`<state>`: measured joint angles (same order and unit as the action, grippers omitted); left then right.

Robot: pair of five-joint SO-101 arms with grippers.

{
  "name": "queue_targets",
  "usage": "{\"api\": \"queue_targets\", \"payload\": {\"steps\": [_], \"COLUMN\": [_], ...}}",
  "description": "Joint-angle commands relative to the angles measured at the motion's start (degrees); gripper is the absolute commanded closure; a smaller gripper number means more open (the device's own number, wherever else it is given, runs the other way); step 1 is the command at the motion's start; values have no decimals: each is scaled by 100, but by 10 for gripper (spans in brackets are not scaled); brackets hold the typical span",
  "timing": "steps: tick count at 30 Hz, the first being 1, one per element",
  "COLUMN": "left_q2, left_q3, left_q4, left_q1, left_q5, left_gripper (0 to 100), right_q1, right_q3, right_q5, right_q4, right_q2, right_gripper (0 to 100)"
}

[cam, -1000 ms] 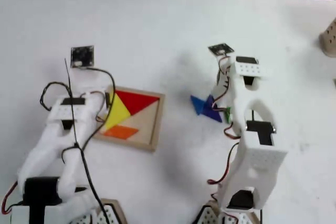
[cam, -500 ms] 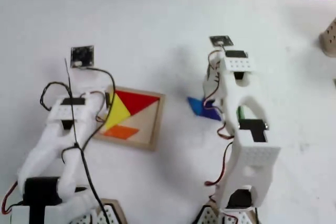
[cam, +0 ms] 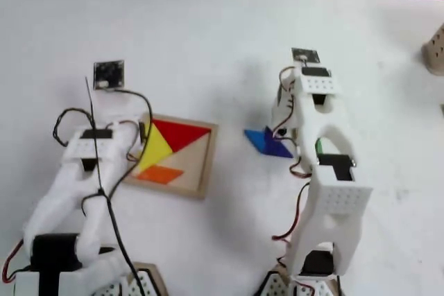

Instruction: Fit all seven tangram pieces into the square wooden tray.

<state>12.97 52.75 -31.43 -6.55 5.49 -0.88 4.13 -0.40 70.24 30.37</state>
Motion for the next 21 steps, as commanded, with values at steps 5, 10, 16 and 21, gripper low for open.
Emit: {"api": "queue_targets", "payload": {"steps": [5,10,16,21], "left_q2": [4,4,4,4], "left_q3": [-229,-229,-229,-229], "left_q4": [-18,-18,-18,-18], "left_q1": [-40,-40,-40,-40], "left_q5": [-35,-35,-35,-35], "left_gripper": [918,918,918,918], "right_q1": [189,233,224,242], "right_q3": [308,352,554,519], "right_q5": [-44,-35,97,105], "right_q4": [-268,-277,-268,-268], "right_q2": [-13,-57,-13,-4], "right_gripper": [795,782,783,783]}}
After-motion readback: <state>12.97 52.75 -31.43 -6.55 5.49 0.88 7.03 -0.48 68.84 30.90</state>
